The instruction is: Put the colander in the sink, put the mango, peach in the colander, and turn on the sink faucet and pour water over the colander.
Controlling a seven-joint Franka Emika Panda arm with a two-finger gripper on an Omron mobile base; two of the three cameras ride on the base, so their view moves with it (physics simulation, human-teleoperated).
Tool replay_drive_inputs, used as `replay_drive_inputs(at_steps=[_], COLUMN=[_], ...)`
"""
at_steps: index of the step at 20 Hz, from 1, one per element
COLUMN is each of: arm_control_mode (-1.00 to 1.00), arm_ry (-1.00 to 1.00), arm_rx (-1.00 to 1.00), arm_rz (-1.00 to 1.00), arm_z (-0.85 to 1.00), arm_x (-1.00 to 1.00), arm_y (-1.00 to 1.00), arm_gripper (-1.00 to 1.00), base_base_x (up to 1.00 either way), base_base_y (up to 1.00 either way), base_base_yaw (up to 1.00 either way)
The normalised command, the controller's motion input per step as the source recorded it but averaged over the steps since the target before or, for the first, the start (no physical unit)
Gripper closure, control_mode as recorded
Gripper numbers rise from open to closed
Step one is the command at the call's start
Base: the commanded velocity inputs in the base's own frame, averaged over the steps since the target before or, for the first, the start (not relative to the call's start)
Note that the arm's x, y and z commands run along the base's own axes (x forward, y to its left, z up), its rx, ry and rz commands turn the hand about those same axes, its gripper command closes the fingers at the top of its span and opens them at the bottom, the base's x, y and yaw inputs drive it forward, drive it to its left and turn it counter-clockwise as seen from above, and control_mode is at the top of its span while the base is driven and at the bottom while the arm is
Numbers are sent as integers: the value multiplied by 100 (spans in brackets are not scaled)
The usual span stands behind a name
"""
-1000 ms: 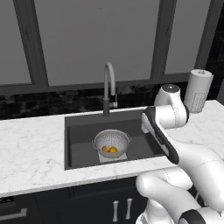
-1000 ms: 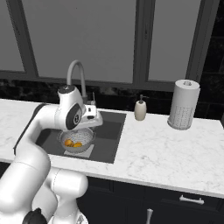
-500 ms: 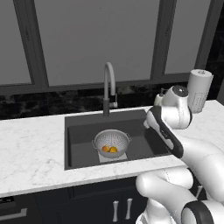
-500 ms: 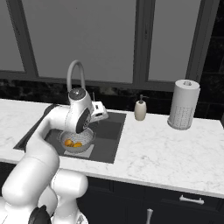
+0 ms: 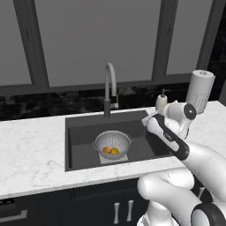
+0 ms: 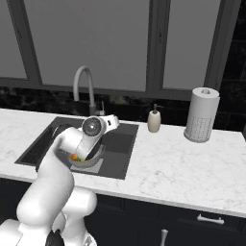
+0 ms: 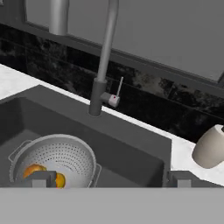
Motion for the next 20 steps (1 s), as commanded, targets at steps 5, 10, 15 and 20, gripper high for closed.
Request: replay_drive_inputs(at_steps=[5,10,15,20], arm_control_mode=[-100,-100,-100,-100], arm_ry=[-22,0,-3,0], arm_rx=[9,0,0,0], arm_rz=[10,1,3,3], arm_z=[16,45,20,16], arm_x=[52,35,16,8], arm_y=[4,19,5,0], arm_gripper=[-100,-100,-100,-100], base_base_x=[0,0,0,0], base_base_y=[0,0,0,0], base_base_yaw=[0,0,0,0])
